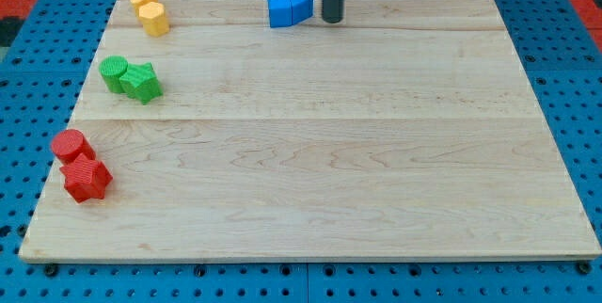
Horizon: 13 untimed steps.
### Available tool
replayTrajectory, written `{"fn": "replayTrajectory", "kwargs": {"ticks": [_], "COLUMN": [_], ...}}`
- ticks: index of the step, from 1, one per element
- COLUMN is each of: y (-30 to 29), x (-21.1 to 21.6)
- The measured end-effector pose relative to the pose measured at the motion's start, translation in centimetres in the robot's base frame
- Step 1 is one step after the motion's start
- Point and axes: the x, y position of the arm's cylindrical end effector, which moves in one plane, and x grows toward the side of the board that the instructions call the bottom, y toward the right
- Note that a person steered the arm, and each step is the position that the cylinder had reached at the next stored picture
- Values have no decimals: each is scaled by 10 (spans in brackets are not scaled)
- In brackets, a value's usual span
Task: Keep blue blocks vertical to each other
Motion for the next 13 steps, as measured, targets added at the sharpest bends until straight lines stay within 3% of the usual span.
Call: {"fn": "replayTrajectory", "kwargs": {"ticks": [1, 2, 4, 5, 8, 11, 13], "y": [8, -35, -52, -85, -63, 30, -68], "x": [-27, -27, -52, -38, 27, 66, 78]}}
